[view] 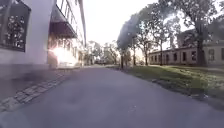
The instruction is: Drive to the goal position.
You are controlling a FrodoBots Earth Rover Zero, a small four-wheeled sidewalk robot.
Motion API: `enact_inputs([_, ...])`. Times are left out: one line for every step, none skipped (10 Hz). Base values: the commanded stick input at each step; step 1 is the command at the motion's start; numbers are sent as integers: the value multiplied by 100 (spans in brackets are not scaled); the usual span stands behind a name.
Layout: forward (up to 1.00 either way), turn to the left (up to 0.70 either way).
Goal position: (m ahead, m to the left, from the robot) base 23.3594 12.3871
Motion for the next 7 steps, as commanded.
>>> enact_inputs([70, 0])
enact_inputs([70, 0])
enact_inputs([70, 24])
enact_inputs([70, 35])
enact_inputs([70, 35])
enact_inputs([70, 35])
enact_inputs([70, 35])
